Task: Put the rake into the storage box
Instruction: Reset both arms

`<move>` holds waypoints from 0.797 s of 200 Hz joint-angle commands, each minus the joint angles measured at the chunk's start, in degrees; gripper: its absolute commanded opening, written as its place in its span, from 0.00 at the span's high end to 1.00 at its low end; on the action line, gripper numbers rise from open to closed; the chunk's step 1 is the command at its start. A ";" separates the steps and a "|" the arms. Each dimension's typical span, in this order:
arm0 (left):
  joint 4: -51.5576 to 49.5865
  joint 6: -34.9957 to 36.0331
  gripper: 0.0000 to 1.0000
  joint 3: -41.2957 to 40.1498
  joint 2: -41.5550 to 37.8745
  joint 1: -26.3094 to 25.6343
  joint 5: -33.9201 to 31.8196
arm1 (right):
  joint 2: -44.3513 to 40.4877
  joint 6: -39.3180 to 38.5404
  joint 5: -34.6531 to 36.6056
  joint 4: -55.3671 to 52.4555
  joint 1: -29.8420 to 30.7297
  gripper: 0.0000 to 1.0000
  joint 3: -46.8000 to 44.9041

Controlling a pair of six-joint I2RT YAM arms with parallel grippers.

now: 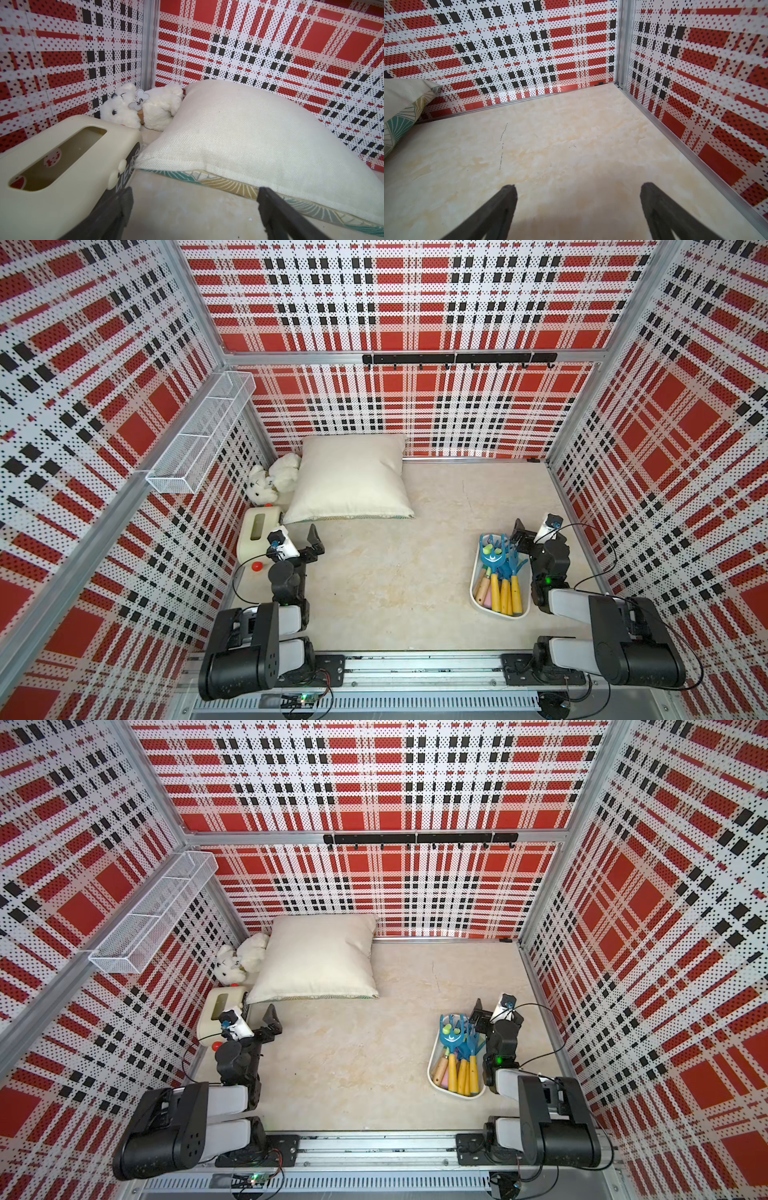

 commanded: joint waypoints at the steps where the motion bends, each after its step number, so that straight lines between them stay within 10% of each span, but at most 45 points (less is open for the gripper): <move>1: 7.92 0.62 0.01 1.69 3.12 0.34 2.76 | 2.48 -2.40 -1.23 4.72 0.64 0.00 0.91; 83: 10.23 3.93 0.01 5.30 10.50 -0.91 8.96 | 13.22 -5.70 -8.20 16.27 0.81 0.00 1.08; 159: 7.39 11.10 0.01 7.35 13.71 -7.19 3.51 | 12.49 -7.24 -7.70 5.92 1.87 0.00 5.41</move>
